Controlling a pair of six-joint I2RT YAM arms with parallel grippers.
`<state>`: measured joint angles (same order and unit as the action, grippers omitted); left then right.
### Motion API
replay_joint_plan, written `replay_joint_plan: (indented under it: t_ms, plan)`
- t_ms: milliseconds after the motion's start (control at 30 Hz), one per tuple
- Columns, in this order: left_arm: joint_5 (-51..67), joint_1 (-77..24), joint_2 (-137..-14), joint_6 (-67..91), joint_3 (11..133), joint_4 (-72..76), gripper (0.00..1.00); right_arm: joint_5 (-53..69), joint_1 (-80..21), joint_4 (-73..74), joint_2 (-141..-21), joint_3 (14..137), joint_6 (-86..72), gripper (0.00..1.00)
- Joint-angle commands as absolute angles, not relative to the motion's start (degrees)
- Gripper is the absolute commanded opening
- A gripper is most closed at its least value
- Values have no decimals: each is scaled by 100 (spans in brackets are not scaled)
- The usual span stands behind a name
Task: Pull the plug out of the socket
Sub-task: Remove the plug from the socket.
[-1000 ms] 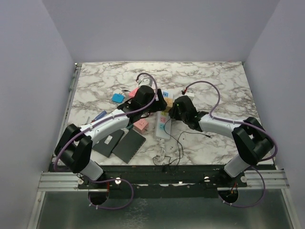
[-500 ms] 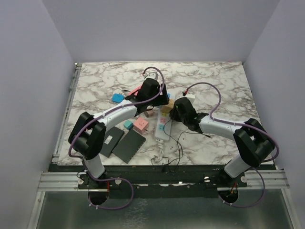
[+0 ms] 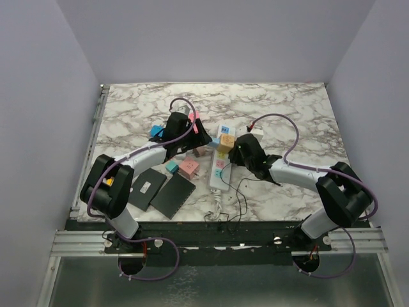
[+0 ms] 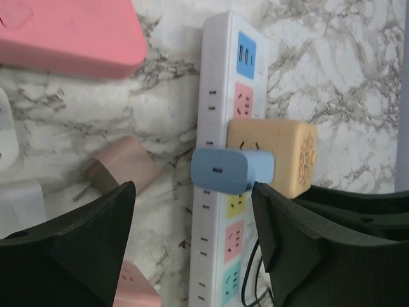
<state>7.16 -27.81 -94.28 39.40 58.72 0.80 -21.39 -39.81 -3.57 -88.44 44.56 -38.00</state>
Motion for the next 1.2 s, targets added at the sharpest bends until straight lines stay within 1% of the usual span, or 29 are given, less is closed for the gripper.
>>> replay_joint_plan:
  t_ms: [0,67,167,333,467,933,1167]
  plan:
    - [1587,-2675,-9105,5015,5037,1393,75,-1786,-4029,-505,-8774,4332,-4061,0]
    - [1710,-2635,-9094,5328,4764,1838,73,-1674,-4032,-541,-8751,4333,-4113,0]
    - [1723,-2619,-9119,5504,4627,2106,72,-1556,-4033,-591,-8704,4301,-4202,0]
    - [1756,-2611,-9072,5648,4553,2483,72,-1529,-4025,-572,-8757,4262,-4260,0]
    - [1870,-2598,-9088,5672,4578,2663,70,-1489,-4021,-558,-8798,4207,-4334,0]
    - [1679,-2585,-9410,5728,4563,2687,71,-1237,-4002,-681,-8679,4118,-4438,0]
    - [1475,-2584,-9409,5582,4578,2383,71,-1156,-3982,-716,-8691,4103,-4473,0]
